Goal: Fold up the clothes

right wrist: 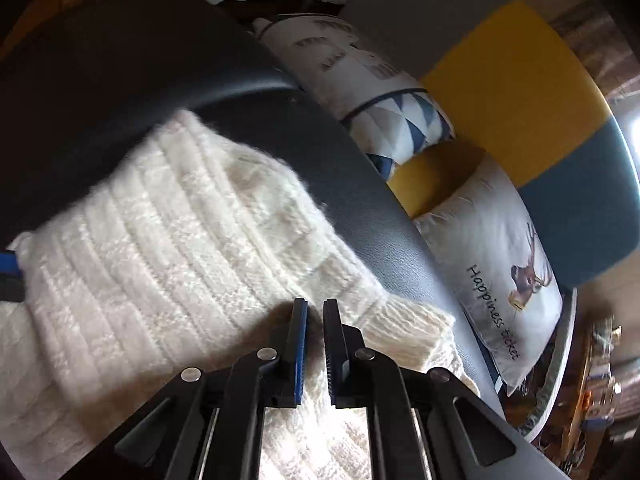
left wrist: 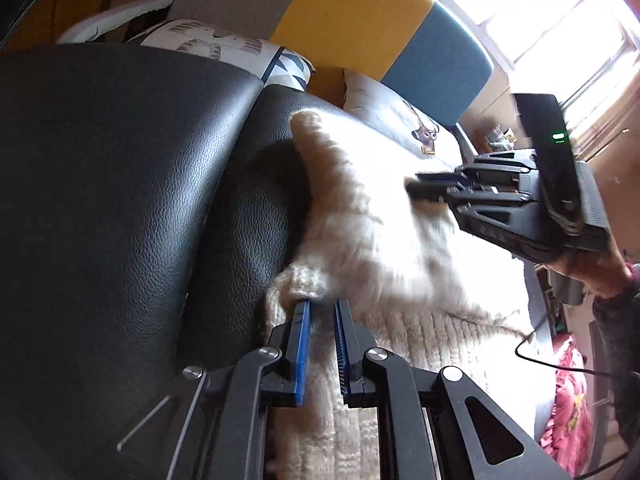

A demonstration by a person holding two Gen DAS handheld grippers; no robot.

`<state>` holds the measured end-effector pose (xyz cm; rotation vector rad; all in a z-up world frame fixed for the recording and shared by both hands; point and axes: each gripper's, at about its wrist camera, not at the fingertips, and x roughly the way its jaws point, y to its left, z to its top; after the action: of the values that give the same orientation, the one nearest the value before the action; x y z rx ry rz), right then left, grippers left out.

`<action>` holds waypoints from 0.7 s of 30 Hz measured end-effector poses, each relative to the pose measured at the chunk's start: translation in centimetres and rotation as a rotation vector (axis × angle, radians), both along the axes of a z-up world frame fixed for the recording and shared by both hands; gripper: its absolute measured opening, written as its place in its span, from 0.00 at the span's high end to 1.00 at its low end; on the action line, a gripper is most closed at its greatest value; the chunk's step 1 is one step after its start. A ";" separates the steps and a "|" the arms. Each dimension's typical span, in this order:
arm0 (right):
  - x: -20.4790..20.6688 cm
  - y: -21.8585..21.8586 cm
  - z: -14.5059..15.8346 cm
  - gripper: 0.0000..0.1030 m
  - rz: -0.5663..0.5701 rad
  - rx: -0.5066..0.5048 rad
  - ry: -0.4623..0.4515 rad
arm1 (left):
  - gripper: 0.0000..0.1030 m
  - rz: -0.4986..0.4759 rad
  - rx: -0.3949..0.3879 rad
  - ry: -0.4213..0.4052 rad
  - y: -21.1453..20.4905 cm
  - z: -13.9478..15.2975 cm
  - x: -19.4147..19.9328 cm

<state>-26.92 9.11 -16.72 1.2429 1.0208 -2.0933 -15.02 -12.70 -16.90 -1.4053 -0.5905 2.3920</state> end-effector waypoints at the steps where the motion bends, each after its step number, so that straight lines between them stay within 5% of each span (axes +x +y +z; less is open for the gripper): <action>1: -0.1 0.4 0.0 0.94 -0.025 -0.030 -0.001 | 0.88 0.001 0.004 -0.004 0.0 -0.1 0.1; 5: -0.1 0.3 0.3 0.93 -0.086 -0.128 -0.012 | 0.88 -0.013 0.009 -0.024 -0.1 0.2 0.2; 8: -0.4 1.1 0.9 0.86 -0.132 -0.236 -0.070 | 0.87 0.011 0.122 -0.017 -1.6 1.0 -0.4; 12: 0.9 3.8 3.5 0.83 -0.223 -0.454 -0.128 | 0.70 0.006 0.121 -0.030 -2.0 1.3 -3.0; 16: 4.1 7.1 5.3 0.83 -0.275 -0.531 -0.130 | 0.61 -0.001 0.120 -0.044 -2.5 1.7 -5.7; 21: 6.4 11.4 3.7 0.83 -0.368 -0.483 -0.116 | 0.52 -0.046 0.082 -0.085 -1.0 0.6 -6.6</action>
<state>-20.49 20.46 -13.03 1.3429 0.2134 -2.3134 -21.64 -13.71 -16.26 -1.4754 -0.6620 2.2554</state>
